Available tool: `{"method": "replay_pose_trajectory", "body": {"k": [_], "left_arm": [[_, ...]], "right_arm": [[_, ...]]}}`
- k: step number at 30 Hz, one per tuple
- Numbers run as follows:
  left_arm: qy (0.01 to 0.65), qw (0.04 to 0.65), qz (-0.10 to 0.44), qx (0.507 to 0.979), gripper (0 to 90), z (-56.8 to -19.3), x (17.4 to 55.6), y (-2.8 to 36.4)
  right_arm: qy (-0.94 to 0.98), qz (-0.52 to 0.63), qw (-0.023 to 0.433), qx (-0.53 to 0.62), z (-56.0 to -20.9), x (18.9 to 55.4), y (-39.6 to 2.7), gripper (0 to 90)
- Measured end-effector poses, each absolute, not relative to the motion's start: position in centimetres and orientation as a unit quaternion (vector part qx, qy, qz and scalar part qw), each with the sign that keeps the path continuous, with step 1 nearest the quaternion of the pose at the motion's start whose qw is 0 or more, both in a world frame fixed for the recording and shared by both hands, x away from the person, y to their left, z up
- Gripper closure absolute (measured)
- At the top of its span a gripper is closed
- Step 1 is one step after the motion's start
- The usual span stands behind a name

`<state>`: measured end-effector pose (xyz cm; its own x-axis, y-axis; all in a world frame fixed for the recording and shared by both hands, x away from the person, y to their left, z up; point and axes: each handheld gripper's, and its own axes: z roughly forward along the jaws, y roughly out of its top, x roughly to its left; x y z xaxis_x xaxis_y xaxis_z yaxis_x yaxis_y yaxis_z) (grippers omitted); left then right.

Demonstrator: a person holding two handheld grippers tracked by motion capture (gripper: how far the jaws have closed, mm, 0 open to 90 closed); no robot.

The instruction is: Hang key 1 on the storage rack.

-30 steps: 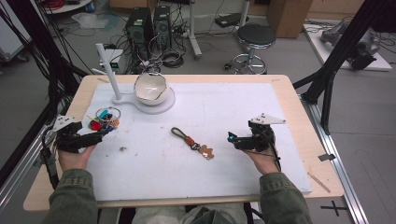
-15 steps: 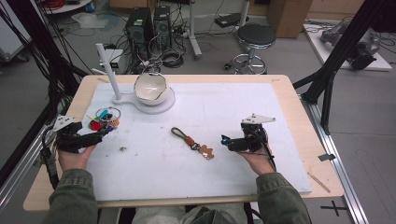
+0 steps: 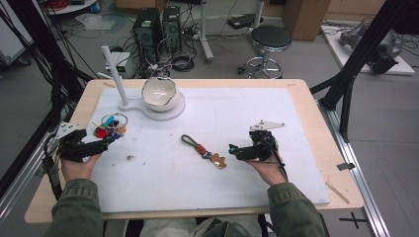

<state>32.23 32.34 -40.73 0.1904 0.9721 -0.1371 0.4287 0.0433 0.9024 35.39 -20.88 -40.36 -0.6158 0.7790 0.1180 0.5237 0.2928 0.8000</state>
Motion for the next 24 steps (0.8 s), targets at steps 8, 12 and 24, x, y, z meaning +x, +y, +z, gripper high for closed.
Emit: {"method": "replay_pose_trajectory", "body": {"k": [8, 12, 24], "left_arm": [[0.561, 0.458, 0.294, 0.624, 1.7, -40.8, 32.2, 32.2], [0.562, 0.458, 0.294, 0.623, 1.7, -40.8, 32.1, 32.2], [0.564, 0.461, 0.295, 0.619, 1.7, -40.8, 32.1, 32.3]], "right_arm": [[0.796, 0.422, 0.137, 0.412, -40.5, 35.7, -20.2, 2.3], [0.800, 0.419, 0.131, 0.410, -40.5, 35.9, -19.5, 2.3], [0.819, 0.404, 0.108, 0.394, -40.7, 36.5, -17.1, 2.4]]}}
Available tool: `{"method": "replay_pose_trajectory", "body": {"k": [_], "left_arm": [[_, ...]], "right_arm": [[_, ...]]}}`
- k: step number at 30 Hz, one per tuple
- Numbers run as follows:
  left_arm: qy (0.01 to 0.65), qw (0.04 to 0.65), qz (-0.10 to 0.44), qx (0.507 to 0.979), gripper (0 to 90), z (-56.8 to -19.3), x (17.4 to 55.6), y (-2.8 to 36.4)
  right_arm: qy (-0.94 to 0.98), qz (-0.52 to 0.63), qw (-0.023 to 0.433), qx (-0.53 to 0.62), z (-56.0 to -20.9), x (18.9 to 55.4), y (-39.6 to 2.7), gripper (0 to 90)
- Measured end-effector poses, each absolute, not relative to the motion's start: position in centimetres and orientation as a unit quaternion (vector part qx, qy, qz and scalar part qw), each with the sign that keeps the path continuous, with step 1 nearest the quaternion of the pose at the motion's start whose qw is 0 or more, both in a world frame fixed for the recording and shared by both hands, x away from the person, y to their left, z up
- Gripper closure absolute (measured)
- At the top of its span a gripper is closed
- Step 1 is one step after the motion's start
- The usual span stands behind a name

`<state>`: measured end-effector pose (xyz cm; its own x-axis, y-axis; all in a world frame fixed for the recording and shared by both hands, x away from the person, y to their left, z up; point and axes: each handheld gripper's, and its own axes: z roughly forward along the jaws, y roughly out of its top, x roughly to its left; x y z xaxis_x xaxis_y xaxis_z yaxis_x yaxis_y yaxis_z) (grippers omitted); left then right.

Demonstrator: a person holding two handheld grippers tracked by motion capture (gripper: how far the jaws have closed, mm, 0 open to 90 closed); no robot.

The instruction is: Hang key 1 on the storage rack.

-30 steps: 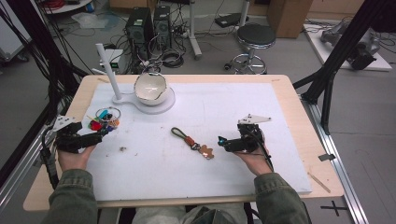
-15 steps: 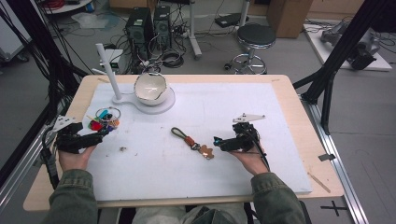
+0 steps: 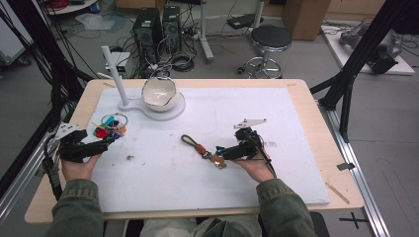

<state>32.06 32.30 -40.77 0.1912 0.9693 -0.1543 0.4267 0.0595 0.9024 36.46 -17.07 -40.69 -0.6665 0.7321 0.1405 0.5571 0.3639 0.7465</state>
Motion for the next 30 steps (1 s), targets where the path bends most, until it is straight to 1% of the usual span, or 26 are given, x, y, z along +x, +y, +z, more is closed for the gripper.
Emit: {"method": "replay_pose_trajectory", "body": {"k": [13, 30], "left_arm": [[0.564, 0.461, 0.294, 0.619, 1.7, -40.8, 32.1, 32.4], [0.564, 0.460, 0.294, 0.619, 1.7, -40.8, 32.1, 32.4]], "right_arm": [[0.839, 0.382, 0.091, 0.377, -40.8, 37.1, -14.5, 2.3], [0.850, 0.366, 0.073, 0.370, -41.8, 37.8, -12.2, 2.4]]}}
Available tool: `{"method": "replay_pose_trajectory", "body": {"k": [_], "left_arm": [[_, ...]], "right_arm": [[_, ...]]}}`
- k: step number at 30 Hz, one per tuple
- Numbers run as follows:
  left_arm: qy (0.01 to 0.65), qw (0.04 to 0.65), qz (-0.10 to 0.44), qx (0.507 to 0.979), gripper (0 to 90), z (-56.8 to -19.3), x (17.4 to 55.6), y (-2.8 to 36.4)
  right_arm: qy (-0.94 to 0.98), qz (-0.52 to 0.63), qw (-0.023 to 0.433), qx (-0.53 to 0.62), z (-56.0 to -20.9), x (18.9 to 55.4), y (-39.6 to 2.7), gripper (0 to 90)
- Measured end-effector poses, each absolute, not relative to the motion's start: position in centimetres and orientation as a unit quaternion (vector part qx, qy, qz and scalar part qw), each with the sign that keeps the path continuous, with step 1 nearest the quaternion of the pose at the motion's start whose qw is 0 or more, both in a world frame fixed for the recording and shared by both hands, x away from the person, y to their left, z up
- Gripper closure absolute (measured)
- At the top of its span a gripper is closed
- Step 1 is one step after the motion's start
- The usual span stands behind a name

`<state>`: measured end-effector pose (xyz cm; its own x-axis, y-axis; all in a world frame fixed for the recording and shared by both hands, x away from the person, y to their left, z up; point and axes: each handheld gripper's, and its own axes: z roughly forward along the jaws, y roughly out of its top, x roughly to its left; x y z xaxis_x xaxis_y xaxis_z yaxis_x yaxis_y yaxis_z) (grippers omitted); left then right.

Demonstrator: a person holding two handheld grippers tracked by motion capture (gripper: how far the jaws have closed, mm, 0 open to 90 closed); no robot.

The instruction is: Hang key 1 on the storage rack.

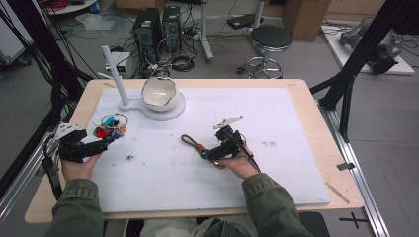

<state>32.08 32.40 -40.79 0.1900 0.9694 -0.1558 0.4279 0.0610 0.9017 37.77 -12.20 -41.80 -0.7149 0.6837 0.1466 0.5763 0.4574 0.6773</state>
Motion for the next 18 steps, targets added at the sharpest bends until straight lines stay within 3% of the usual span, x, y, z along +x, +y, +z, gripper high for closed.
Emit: {"method": "replay_pose_trajectory", "body": {"k": [18], "left_arm": [[0.564, 0.460, 0.294, 0.619, 1.7, -40.8, 32.1, 32.4]], "right_arm": [[0.858, 0.360, 0.057, 0.363, -42.9, 38.6, -10.3, 5.4]]}}
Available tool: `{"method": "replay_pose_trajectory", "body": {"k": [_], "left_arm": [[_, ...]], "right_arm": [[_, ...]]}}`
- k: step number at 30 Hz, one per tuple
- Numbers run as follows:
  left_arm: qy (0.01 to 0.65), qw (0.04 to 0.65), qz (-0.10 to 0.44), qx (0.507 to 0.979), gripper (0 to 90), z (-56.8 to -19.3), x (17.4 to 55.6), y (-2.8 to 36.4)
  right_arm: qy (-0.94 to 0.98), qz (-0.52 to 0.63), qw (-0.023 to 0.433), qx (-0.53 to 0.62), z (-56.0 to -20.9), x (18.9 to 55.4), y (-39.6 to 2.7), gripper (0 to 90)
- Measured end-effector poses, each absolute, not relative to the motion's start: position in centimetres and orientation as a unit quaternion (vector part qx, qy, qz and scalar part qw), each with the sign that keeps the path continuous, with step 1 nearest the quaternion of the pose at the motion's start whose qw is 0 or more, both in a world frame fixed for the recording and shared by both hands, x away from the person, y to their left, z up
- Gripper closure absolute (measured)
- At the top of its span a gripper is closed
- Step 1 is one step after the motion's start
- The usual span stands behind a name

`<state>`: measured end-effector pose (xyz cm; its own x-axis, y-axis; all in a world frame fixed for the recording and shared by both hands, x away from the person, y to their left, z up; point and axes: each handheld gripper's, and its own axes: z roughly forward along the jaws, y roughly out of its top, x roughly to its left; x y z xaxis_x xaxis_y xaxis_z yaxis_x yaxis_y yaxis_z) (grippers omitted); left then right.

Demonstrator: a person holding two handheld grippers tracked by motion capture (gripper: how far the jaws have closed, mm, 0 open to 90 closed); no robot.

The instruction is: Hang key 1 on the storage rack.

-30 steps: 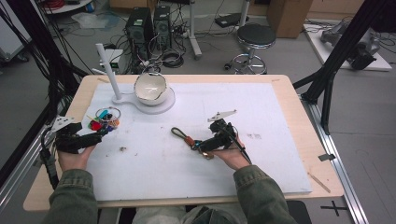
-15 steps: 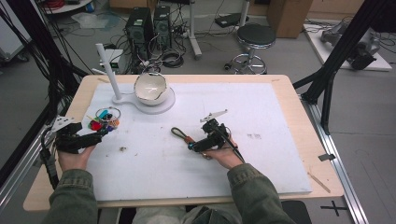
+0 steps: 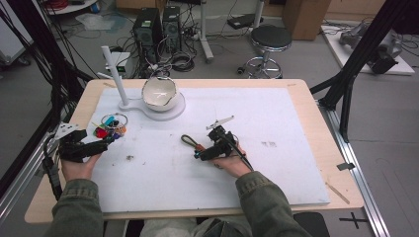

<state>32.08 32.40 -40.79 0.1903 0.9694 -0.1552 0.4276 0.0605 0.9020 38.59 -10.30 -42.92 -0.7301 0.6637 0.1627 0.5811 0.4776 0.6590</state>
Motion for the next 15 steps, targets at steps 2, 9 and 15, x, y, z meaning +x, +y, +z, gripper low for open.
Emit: {"method": "replay_pose_trajectory", "body": {"k": [2, 9, 15], "left_arm": [[0.564, 0.461, 0.294, 0.619, 1.7, -40.79, 32.08, 32.42], [0.564, 0.460, 0.294, 0.619, 1.7, -40.80, 32.09, 32.41], [0.564, 0.461, 0.294, 0.619, 1.7, -40.80, 32.09, 32.39]], "right_arm": [[0.859, 0.358, 0.058, 0.361, -42.94, 38.54, -10.14, 11.1], [0.853, 0.360, 0.066, 0.372, -42.79, 38.61, -10.14, 32.1], [0.858, 0.340, 0.066, 0.378, -43.26, 38.82, -9.94, 45.2]]}}
